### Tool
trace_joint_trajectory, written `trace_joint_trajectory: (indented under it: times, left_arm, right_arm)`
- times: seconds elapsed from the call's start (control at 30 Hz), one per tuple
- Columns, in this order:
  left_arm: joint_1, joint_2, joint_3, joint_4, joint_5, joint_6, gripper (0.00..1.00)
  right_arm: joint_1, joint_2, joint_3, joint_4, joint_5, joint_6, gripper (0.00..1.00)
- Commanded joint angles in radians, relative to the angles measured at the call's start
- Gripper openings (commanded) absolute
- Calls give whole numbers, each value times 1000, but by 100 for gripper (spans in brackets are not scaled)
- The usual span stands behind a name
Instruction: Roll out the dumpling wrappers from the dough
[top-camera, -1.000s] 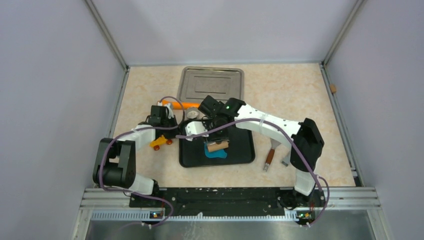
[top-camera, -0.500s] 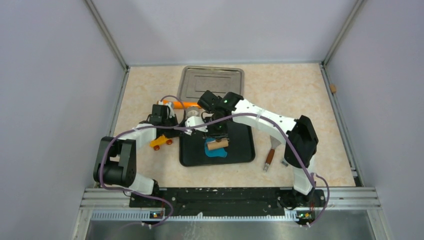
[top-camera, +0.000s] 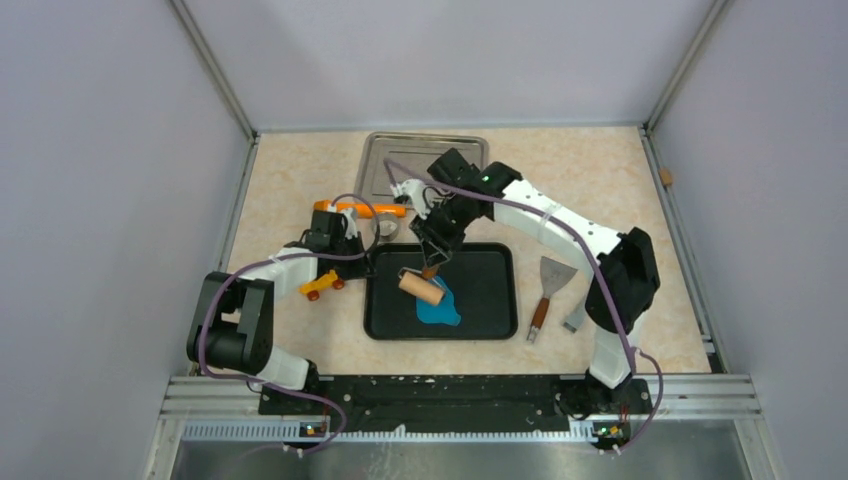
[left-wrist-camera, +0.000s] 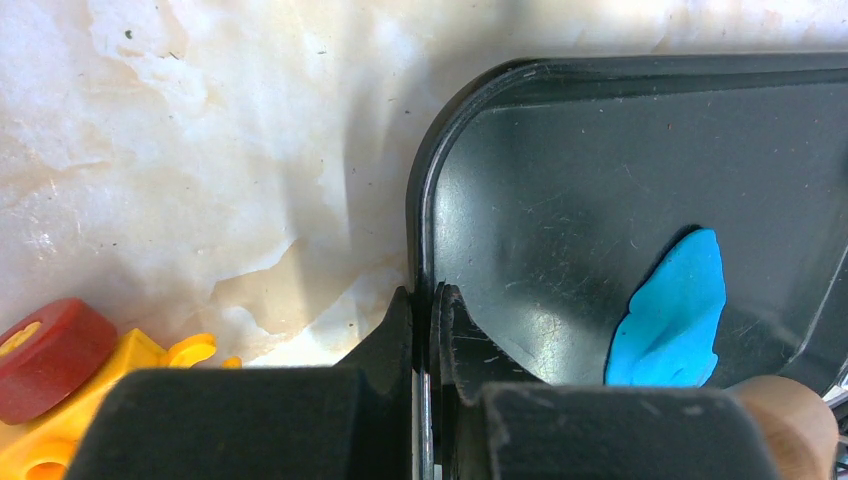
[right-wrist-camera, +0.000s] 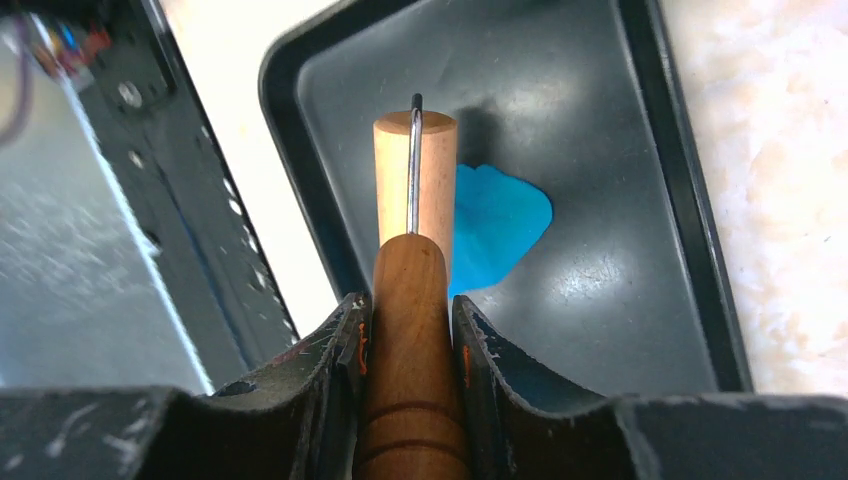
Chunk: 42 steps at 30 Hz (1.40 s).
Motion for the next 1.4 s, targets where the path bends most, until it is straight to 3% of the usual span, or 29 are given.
trace_joint_trajectory:
  times: [0.0,0.27,0.33,0.47,0.7,0.9,1.03,1.2,1.37]
  left_arm:
    - [-9,17,-26,-114,10,24,0]
    - [-6,12,-22,-128,15,44,0]
    - [-5,19,-19,-132,11,50,0]
    - [-3,34,-9,-137,15,56,0]
    - [9,13,-16,-127,14,53,0]
    - [19,6,-22,-115,24,48,0]
    - [20,-2,-23,-106,25,44,0]
    - [20,-19,-25,-101,31,44,0]
    - [20,-34,-37,-100,45,46,0]
  right_arm:
    - [-85,-30,3,138,-177,279,0]
    - [-131,-51,-230,283,-265,525,0]
    - [-145,-37,-277,284,-223,557,0]
    - [-209,15,-352,229,-43,547,0]
    - [-423,78,-384,190,130,455,0]
    - [-462,59,-398,207,216,382,0]
    - [-462,-28,-358,200,108,348,0]
    - [-448,-221,-259,178,-149,370,0]
    - [-395,-239,-299,223,-345,435,0]
